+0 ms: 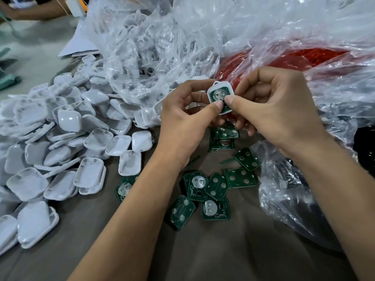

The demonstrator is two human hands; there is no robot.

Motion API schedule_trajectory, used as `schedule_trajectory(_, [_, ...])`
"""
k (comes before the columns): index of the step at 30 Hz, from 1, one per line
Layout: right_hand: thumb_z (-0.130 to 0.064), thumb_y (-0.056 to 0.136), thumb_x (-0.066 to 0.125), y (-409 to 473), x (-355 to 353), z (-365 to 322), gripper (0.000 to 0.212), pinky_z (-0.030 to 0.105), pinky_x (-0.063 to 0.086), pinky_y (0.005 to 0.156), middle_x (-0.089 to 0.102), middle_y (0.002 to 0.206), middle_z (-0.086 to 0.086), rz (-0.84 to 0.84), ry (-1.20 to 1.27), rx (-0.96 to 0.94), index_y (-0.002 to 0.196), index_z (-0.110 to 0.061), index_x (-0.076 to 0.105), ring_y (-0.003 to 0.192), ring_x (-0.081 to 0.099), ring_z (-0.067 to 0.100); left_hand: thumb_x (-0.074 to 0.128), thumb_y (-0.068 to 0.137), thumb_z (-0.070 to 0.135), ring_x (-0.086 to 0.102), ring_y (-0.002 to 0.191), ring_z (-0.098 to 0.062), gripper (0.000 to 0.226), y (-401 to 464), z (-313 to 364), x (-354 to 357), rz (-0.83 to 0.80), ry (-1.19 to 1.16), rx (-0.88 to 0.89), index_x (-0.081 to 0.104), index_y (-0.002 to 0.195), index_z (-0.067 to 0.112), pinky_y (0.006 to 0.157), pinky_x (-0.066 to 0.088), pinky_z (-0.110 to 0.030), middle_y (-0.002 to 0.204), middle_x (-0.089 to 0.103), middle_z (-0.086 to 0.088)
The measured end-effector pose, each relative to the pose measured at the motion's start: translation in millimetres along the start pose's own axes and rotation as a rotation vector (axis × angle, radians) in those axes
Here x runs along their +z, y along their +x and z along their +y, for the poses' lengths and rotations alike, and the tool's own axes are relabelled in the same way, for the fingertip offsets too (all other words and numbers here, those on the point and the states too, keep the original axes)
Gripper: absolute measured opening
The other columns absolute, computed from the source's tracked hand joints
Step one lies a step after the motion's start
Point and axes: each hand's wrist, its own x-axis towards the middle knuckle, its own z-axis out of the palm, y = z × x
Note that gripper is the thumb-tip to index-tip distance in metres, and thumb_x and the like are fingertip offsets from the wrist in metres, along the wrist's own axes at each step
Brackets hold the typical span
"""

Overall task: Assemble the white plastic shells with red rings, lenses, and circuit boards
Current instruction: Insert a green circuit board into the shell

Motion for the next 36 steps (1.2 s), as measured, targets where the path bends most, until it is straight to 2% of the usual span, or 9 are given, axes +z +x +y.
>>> schedule_trajectory(4, [-0.019, 0.087, 0.083, 1, -2, -4, 0.018, 0.027, 0.058, 0.053, 0.074, 0.086, -0.005, -0.017, -0.135, -0.083, 0.102, -0.024, 0.075, 0.063, 0.074, 0.012, 0.075, 0.083, 0.004, 0.069, 0.072, -0.018, 0.024, 0, 2, 2, 0.001, 0.028, 0.0, 0.073, 0.105, 0.01, 0.061, 0.053, -0.025, 0.094, 0.075, -0.013])
schedule_trajectory(8, [-0.013, 0.092, 0.079, -1, -4, -5, 0.02, 0.015, 0.054, 0.05, 0.076, 0.084, -0.004, -0.089, -0.117, -0.103, 0.11, -0.02, 0.078, 0.056, 0.07, 0.002, 0.075, 0.086, -0.004, 0.067, 0.064, -0.018, 0.026, 0, 3, 0, -0.013, 0.006, -0.02, 0.073, 0.107, 0.011, 0.058, 0.051, -0.022, 0.084, 0.072, -0.004])
schedule_trajectory(12, [-0.016, 0.091, 0.08, 0, -7, -4, 0.017, 0.027, 0.058, 0.047, 0.077, 0.078, -0.003, -0.113, -0.1, -0.115, 0.108, -0.018, 0.078, 0.052, 0.071, 0.011, 0.066, 0.09, -0.01, 0.064, 0.06, -0.017, 0.027, 1, 5, -2, -0.061, -0.128, -0.118, 0.07, 0.113, 0.004, 0.057, 0.051, -0.02, 0.088, 0.071, -0.011])
schedule_trajectory(16, [-0.016, 0.089, 0.082, 3, -8, -3, 0.017, 0.039, 0.059, 0.047, 0.077, 0.078, 0.002, -0.11, -0.026, -0.112, 0.105, -0.015, 0.078, 0.05, 0.07, 0.022, 0.059, 0.098, 0.004, 0.062, 0.064, -0.016, 0.024, 3, 8, -3, -0.113, -0.386, -0.274, 0.07, 0.12, 0.003, 0.057, 0.052, -0.018, 0.092, 0.072, -0.013])
schedule_trajectory(19, [-0.017, 0.089, 0.082, 4, -9, -3, 0.015, 0.04, 0.058, 0.048, 0.076, 0.08, 0.008, -0.084, 0.029, -0.125, 0.104, -0.014, 0.078, 0.052, 0.069, 0.028, 0.063, 0.093, 0.013, 0.064, 0.064, -0.015, 0.027, 3, 10, 0, -0.149, -0.549, -0.349, 0.072, 0.118, 0.006, 0.057, 0.055, -0.017, 0.094, 0.074, -0.012])
schedule_trajectory(22, [-0.016, 0.089, 0.083, 4, -10, -4, 0.015, 0.037, 0.057, 0.052, 0.076, 0.08, 0.008, -0.065, 0.04, -0.146, 0.103, -0.014, 0.078, 0.054, 0.068, 0.024, 0.068, 0.089, 0.017, 0.068, 0.067, -0.017, 0.028, 1, 11, 1, -0.187, -0.661, -0.428, 0.071, 0.116, 0.008, 0.059, 0.058, -0.018, 0.097, 0.074, -0.013])
schedule_trajectory(26, [-0.015, 0.088, 0.083, 5, -12, -7, 0.018, 0.045, 0.064, 0.065, 0.077, 0.089, 0.005, -0.082, 0.053, -0.183, 0.104, -0.011, 0.078, 0.07, 0.075, 0.023, 0.063, 0.097, 0.021, 0.075, 0.082, -0.027, 0.023, -1, 13, 1, -0.253, -0.711, -0.491, 0.071, 0.112, 0.006, 0.071, 0.062, -0.025, 0.104, 0.074, -0.018])
schedule_trajectory(29, [-0.018, 0.088, 0.083, 6, -15, -9, 0.018, 0.042, 0.062, 0.059, 0.076, 0.087, -0.002, -0.104, 0.008, -0.22, 0.104, -0.013, 0.078, 0.065, 0.072, 0.018, 0.061, 0.097, 0.02, 0.076, 0.089, -0.034, 0.024, -2, 14, 1, -0.283, -0.785, -0.53, 0.078, 0.103, 0.005, 0.076, 0.063, -0.029, 0.106, 0.074, -0.022])
schedule_trajectory(36, [-0.021, 0.088, 0.083, 5, -17, -11, 0.018, 0.024, 0.059, 0.062, 0.074, 0.09, -0.004, -0.085, -0.109, -0.275, 0.104, -0.016, 0.077, 0.065, 0.072, 0.014, 0.061, 0.092, 0.023, 0.076, 0.085, -0.03, 0.032, -3, 15, 5, -0.261, -0.752, -0.534, 0.062, 0.119, 0.005, 0.076, 0.063, -0.027, 0.101, 0.074, -0.018])
